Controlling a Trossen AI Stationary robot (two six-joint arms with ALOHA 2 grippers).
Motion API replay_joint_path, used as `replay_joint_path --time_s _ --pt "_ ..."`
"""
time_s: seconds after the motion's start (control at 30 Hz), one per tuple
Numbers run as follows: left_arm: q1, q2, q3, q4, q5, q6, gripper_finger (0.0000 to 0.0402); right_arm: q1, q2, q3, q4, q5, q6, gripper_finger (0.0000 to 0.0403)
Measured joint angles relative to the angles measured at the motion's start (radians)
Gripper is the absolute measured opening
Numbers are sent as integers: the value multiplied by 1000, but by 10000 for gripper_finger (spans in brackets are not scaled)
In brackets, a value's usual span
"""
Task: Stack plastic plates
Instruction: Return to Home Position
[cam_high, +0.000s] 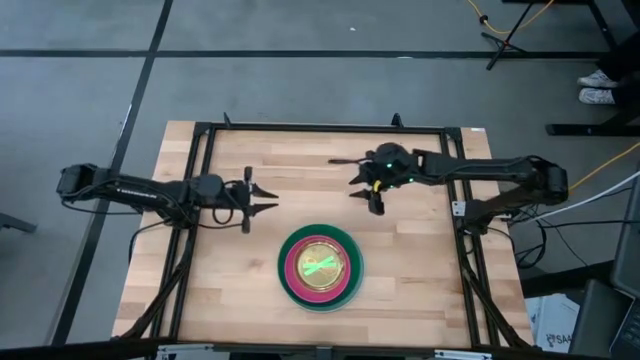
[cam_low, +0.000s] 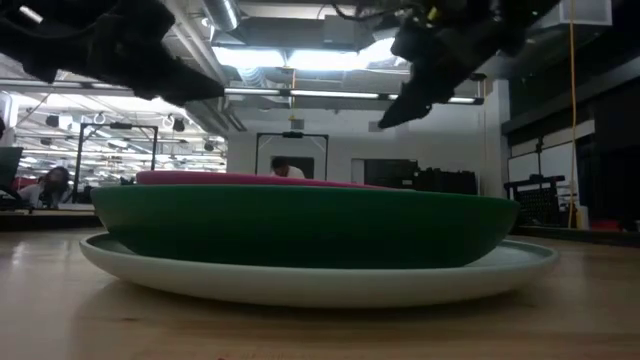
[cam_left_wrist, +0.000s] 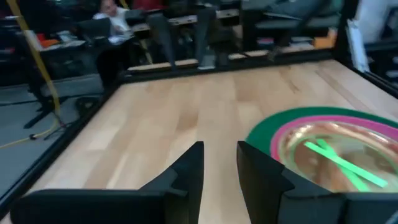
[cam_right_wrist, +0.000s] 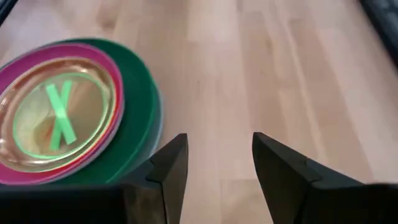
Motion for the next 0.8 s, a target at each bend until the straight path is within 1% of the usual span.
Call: replay_joint_path --time_s 0.1,0.3,0.4,0.5,0.67,0.73,0.8 --pt "41 -67 -57 22 -1 -27 89 -33 -80 -64 29 -1 1 170" --pt "83 -204 -145 26 -12 -79 89 -82 -256 -239 217 -8 2 170" --pt "87 -245 -165 27 -14 -83 89 -109 -342 -318 301 -8 25 170" --pt "87 -263 -182 10 -18 -82 89 -114 -387 -392 370 -7 96 170" --pt "87 -265 -189 9 -46 -81 89 -113 -415 -462 371 -8 95 169" --pt "87 -265 -189 22 -45 -70 89 -114 -451 -491 399 -8 96 159" --pt "87 -268 -189 41 -46 -66 89 -114 -496 -513 402 -2 96 139"
